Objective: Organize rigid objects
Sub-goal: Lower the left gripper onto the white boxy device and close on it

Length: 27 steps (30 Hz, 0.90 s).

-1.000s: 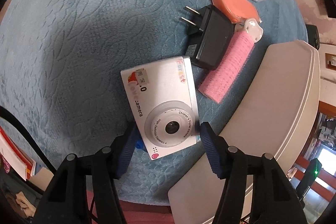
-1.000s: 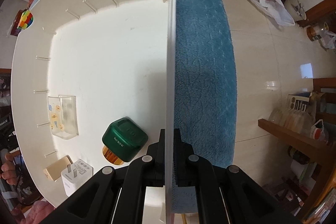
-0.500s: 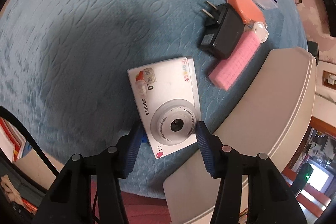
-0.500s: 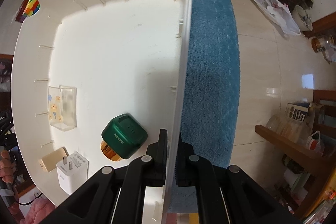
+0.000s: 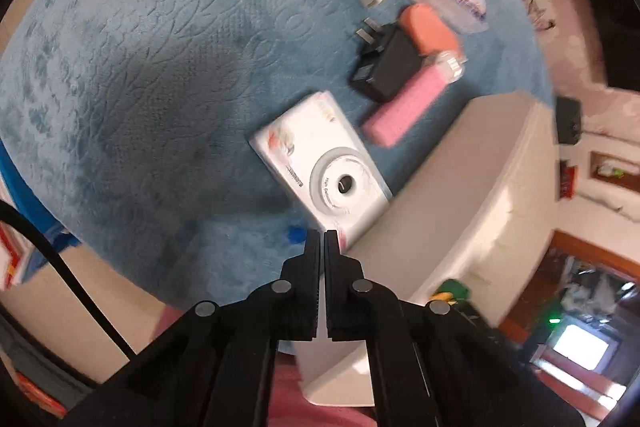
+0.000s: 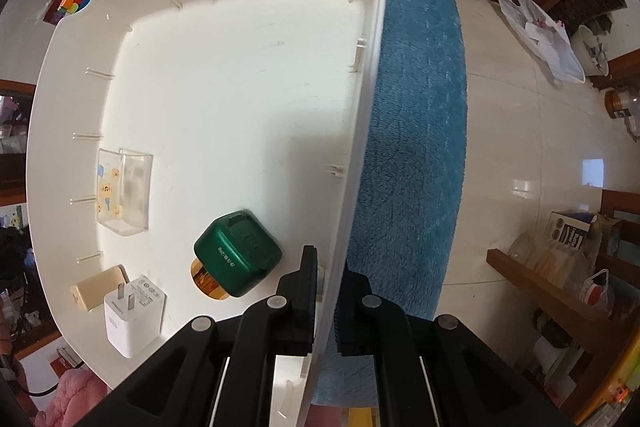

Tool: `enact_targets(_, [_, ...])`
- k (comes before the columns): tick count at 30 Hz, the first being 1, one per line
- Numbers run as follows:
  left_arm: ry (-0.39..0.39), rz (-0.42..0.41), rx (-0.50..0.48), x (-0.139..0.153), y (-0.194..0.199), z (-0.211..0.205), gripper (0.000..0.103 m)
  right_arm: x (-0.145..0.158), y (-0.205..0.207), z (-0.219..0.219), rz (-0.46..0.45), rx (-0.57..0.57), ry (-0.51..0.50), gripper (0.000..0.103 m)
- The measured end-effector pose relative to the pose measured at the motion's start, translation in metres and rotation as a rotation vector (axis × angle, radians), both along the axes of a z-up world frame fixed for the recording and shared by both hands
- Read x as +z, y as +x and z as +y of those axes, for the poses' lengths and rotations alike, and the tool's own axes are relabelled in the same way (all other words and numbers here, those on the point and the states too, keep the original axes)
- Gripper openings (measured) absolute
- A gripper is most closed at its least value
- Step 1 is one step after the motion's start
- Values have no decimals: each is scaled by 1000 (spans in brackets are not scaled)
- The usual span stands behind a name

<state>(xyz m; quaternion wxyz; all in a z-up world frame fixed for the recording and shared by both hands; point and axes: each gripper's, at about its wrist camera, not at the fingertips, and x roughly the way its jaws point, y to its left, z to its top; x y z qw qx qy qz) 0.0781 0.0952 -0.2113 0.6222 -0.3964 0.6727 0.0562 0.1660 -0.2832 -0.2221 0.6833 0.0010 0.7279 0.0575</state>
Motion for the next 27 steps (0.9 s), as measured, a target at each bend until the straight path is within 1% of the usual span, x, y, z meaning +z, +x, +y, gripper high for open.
enact_targets(2, [-2, -11, 19, 5, -3, 8, 1, 0, 0, 0, -1, 6, 4, 7])
enact_targets(3, [-1, -13, 20, 2, 1, 14, 1, 1, -1, 1, -1, 8, 4, 7])
enact_targets(5, [1, -13, 35, 5, -6, 20, 1, 2, -1, 1, -2, 10, 7, 8])
enact_targets(6, [0, -12, 39, 9, -3, 14, 1, 2, -2, 1, -2, 11, 13, 8])
enact_targets(10, [-16, -1, 67, 8, -16, 15, 3, 2, -2, 1, -3, 16, 20, 8])
enact_targets(11, [-21, 5, 71, 4, -7, 13, 3, 2, -2, 1, -3, 18, 20, 8])
enact_targets(12, [-24, 11, 78, 4, -7, 12, 6, 2, -2, 1, -3, 20, 21, 8])
enact_targets(14, [-13, 29, 90, 1, 0, 12, 13, 3, -2, 1, -1, 21, 26, 9])
enact_targets(15, [7, 39, 92, 0, 3, 7, 17, 2, -2, 0, 0, 22, 28, 9])
enact_targets(17, [25, 50, 97, -2, 2, 11, 21, 2, -1, 0, 2, 25, 27, 9])
enact_targets(19, [27, 53, 107, -4, 3, 13, 32, 2, -1, 1, 4, 32, 26, 9])
enact_targets(23, [63, 75, 131, -9, 7, 15, 47, 1, 1, 2, 9, 45, 18, 9])
enact_targets(25, [74, 80, 146, -12, 12, 14, 63, 1, 1, 3, 12, 48, 18, 9])
enact_targets(26, [79, 83, 153, -13, 15, 12, 68, 1, 1, 3, 13, 48, 19, 9])
enact_targets(27, [90, 90, 166, -15, 16, 12, 76, 1, 1, 3, 14, 48, 20, 9])
